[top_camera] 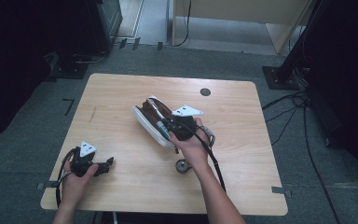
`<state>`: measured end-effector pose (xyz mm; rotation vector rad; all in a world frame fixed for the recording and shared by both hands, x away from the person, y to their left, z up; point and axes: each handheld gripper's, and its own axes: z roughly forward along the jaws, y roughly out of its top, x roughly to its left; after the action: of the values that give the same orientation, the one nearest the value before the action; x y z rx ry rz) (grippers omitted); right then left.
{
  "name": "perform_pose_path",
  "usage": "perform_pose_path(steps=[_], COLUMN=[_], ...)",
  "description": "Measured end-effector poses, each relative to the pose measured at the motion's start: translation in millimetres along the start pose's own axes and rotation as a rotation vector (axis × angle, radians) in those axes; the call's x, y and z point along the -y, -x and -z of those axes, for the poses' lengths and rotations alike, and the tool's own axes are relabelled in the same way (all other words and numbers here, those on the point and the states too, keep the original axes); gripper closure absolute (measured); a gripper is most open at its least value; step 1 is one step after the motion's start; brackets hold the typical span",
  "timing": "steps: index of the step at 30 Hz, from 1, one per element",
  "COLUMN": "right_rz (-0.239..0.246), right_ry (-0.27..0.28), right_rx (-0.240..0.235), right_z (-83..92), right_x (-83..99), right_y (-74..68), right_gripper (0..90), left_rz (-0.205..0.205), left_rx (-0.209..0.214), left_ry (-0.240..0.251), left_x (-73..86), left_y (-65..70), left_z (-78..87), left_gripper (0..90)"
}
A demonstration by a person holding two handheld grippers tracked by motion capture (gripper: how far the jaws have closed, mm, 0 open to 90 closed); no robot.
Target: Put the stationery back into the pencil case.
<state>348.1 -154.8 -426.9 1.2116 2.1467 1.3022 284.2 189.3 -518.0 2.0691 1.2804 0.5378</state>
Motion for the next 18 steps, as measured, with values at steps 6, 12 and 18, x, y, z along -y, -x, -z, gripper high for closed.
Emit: perform_pose_path(steps=[6,12,18], right_rz=[0.016,0.025,0.008], right_ry=[-0.067,-0.114,-0.157], right_rx=[0.023,0.043,0.046], right_z=[-15.2,-23.8,-28.6], right_x=[12.5,20.2,28.1], right_y=[-0.9,-0.9,-0.3], right_gripper=[81.7,81.6,81.6], left_rz=[0.000,0.001,-0.001], left_rx=[0.001,0.001,0.001], left_ry=[0.000,0.001,-0.001], left_x=[0.0,0.0,0.0], left_y=[0.0,0.0,-0.1], left_z=[0.0,0.0,0.1], left_gripper=[10.0,10.0,10.0])
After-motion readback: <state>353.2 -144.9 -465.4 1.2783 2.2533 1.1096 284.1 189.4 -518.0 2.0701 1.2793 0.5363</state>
